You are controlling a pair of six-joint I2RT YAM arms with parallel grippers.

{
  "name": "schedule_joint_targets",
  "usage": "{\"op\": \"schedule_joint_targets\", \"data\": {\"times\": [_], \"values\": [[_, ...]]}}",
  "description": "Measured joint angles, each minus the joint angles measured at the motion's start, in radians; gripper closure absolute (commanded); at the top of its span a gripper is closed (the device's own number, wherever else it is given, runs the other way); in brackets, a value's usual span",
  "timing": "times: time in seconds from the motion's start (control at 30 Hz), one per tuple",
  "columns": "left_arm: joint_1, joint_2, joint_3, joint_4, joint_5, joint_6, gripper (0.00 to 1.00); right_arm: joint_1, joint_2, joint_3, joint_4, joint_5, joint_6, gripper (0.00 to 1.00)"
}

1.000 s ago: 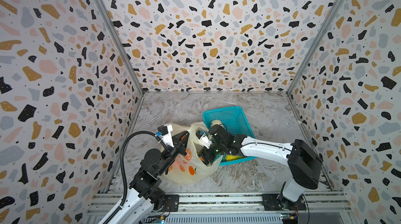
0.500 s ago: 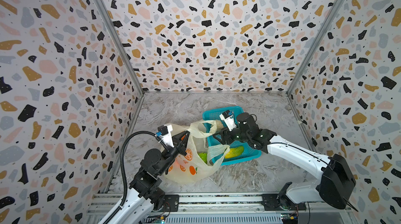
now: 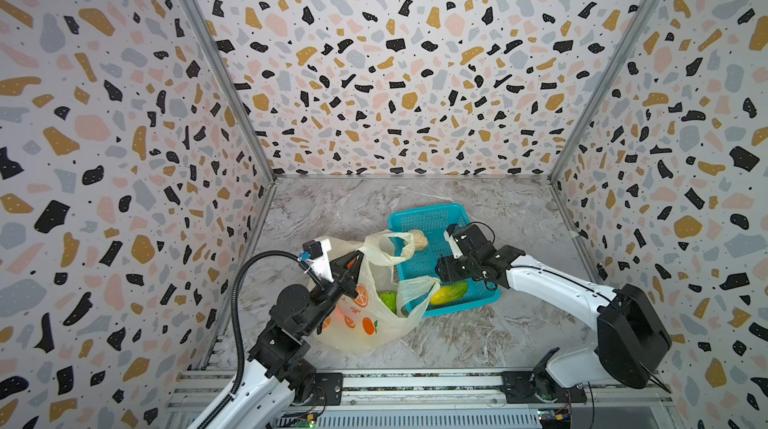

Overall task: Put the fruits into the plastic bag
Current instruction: 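Move the right gripper into the basket and grasp the yellow-green fruit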

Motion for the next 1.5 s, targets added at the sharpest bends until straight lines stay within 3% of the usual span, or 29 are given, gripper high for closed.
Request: {"op": "schedule_joint_targets", "data": {"times": [0.53, 1.0, 1.17, 1.5], "values": [[0.0, 0.001, -0.012, 0.0, 0.0, 0.0, 1.0, -0.042, 0.039, -0.077, -0.042, -0.14, 0.103, 0.27], [0.0, 0.012, -0.012, 0.001, 0.0, 0.0, 1.0, -0.013, 0.113, -0.05, 0.044, -0.325, 0.044, 0.26], [0.0, 0.027, -0.012, 0.002, 0.0, 0.0, 1.0, 0.031, 0.103, 0.01, -0.004, -0.292, -0.032, 0.25], [0.0, 0.047, -0.012, 0.02, 0.008, 0.0, 1.0, 0.119, 0.093, 0.089, -0.203, -0.117, -0.15, 0.25]]}}
